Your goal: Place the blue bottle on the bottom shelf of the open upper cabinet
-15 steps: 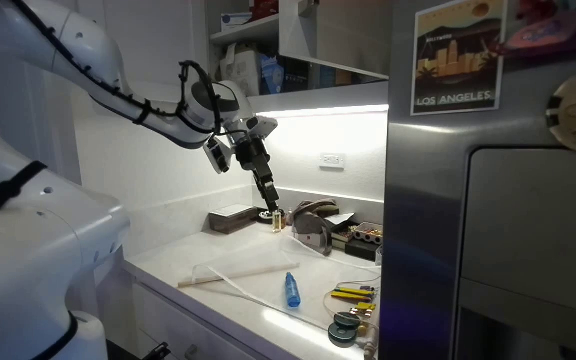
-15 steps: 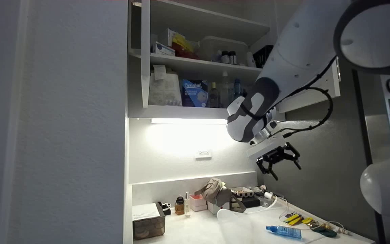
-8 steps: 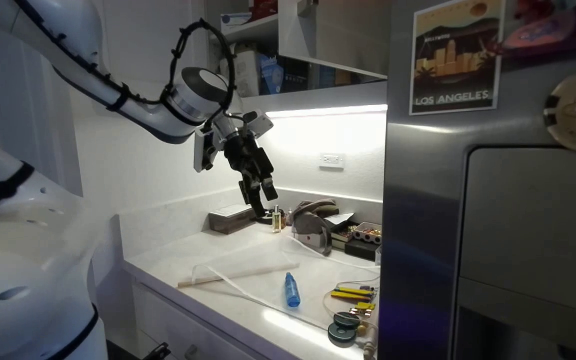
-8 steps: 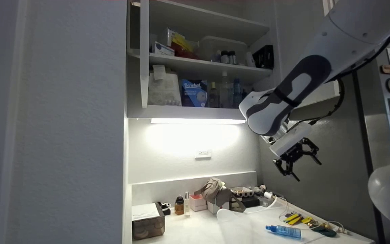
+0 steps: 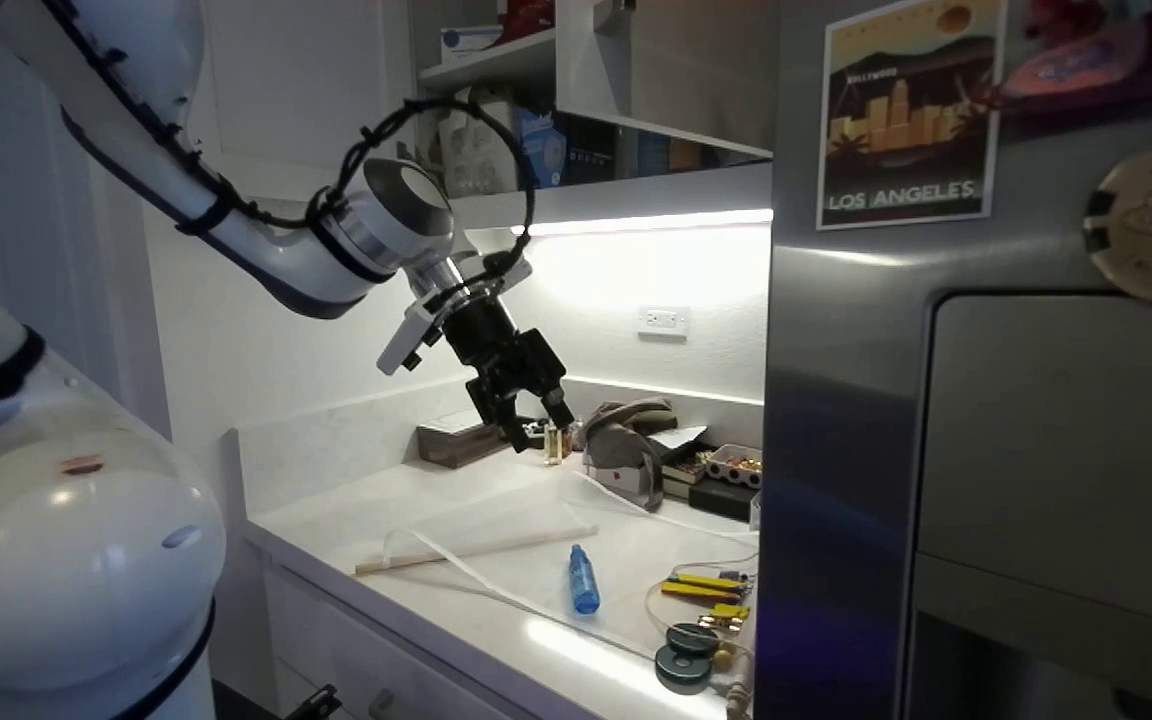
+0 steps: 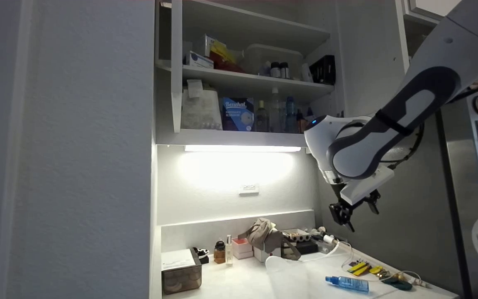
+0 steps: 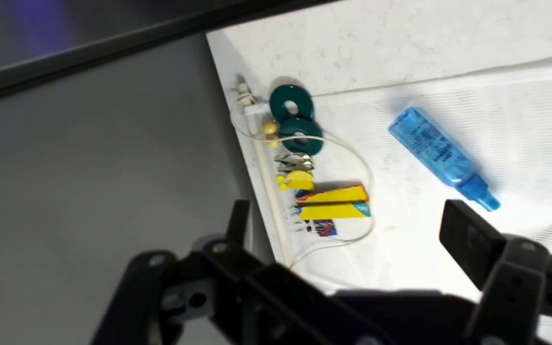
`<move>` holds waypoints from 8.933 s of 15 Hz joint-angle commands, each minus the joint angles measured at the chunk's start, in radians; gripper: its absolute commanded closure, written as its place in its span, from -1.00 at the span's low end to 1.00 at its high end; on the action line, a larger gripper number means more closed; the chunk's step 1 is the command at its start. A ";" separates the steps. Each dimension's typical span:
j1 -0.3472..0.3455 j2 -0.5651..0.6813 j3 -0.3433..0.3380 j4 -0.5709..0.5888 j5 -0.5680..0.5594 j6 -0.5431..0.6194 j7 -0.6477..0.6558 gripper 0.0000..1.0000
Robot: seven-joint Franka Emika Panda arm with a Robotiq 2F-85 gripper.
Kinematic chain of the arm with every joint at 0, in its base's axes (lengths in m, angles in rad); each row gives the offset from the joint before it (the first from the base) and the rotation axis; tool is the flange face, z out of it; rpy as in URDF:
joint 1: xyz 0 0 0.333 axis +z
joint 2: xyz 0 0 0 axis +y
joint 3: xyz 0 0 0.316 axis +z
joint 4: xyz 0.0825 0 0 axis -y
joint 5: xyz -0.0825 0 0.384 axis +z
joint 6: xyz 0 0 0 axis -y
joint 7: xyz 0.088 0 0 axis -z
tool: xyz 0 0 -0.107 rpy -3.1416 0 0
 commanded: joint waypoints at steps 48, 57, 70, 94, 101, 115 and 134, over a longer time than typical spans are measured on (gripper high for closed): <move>0.211 0.717 -0.278 0.289 -0.004 0.356 -0.830 -1.00; 0.268 0.804 -0.272 0.386 -0.133 0.200 -0.688 -1.00; 0.275 0.993 -0.273 0.587 -0.050 -0.056 -0.632 -1.00; 0.287 1.174 -0.225 0.911 0.048 -0.433 -0.918 0.02; 0.275 1.196 -0.234 0.917 0.048 -0.446 -0.917 -0.41; 0.265 1.169 -0.237 0.889 0.054 -0.413 -0.869 0.87; 0.211 0.680 -0.289 0.498 0.283 0.064 -0.532 0.87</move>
